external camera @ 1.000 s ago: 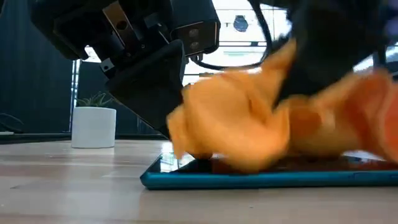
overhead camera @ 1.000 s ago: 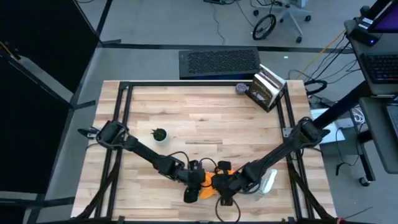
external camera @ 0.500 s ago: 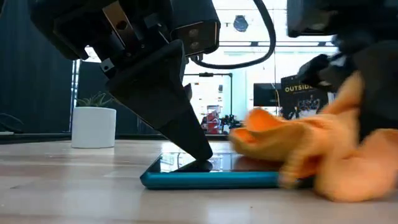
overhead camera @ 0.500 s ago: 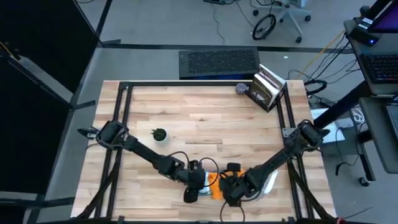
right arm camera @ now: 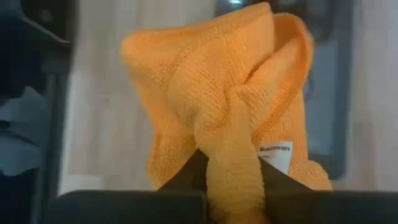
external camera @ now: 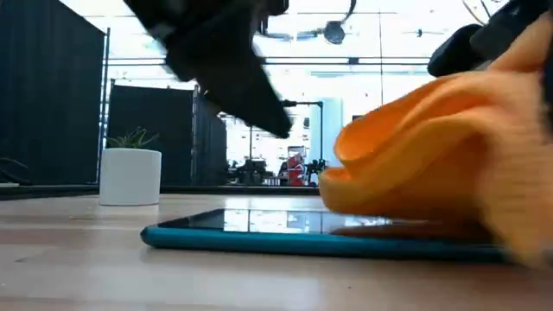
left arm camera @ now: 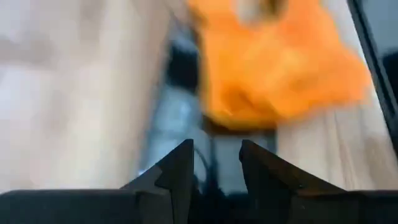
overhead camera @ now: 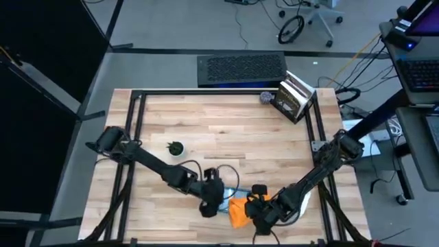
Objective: Apply microfiber cloth
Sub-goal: Wipe the blue tablet with the orange microfiber cloth
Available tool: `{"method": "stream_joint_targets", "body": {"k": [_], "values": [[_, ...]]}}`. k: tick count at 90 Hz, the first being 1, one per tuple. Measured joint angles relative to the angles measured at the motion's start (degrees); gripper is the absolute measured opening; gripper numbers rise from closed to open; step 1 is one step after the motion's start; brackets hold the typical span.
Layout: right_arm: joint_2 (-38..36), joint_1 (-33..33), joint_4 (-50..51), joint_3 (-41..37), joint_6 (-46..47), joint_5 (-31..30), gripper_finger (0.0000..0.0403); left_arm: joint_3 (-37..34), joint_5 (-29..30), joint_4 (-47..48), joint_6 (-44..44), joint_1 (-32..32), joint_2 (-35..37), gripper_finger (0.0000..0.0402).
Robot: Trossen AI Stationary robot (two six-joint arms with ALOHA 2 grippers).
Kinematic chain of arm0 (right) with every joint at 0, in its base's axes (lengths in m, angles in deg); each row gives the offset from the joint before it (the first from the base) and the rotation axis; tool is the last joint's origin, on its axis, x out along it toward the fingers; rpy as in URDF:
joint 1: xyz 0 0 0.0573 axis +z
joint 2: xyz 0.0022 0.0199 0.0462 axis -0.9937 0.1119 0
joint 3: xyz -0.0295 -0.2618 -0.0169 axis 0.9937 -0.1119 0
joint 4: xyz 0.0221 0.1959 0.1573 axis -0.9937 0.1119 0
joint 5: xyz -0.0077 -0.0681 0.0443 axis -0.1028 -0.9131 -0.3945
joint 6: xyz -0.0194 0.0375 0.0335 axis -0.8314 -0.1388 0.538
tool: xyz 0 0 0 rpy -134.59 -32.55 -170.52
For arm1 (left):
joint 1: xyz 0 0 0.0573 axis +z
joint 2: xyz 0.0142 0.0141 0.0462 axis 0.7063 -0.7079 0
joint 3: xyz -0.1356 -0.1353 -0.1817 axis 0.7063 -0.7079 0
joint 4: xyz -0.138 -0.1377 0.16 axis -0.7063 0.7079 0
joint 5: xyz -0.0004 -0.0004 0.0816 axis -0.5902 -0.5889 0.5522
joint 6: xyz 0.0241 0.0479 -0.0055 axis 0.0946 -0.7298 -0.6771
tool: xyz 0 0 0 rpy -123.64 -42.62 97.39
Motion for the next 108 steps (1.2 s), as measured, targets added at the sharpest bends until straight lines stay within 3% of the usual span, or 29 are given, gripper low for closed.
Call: {"method": "stream_joint_targets", "body": {"k": [31,61,108], "values": [[3.7,-0.2,1.0,0.2,0.6,0.5,0.0013,0.1,-6.5,0.6,2.8,4.1,-7.1,0.0118],[3.5,-2.3,6.5,0.2,-0.7,-2.5,0.0013,0.0,-7.5,1.0,6.1,0.8,-6.9,0.0118],[3.6,-5.8,7.0,0.1,-3.8,-3.9,0.0013,0.0,-8.1,0.5,10.4,-2.3,-6.9,0.0119]]}}
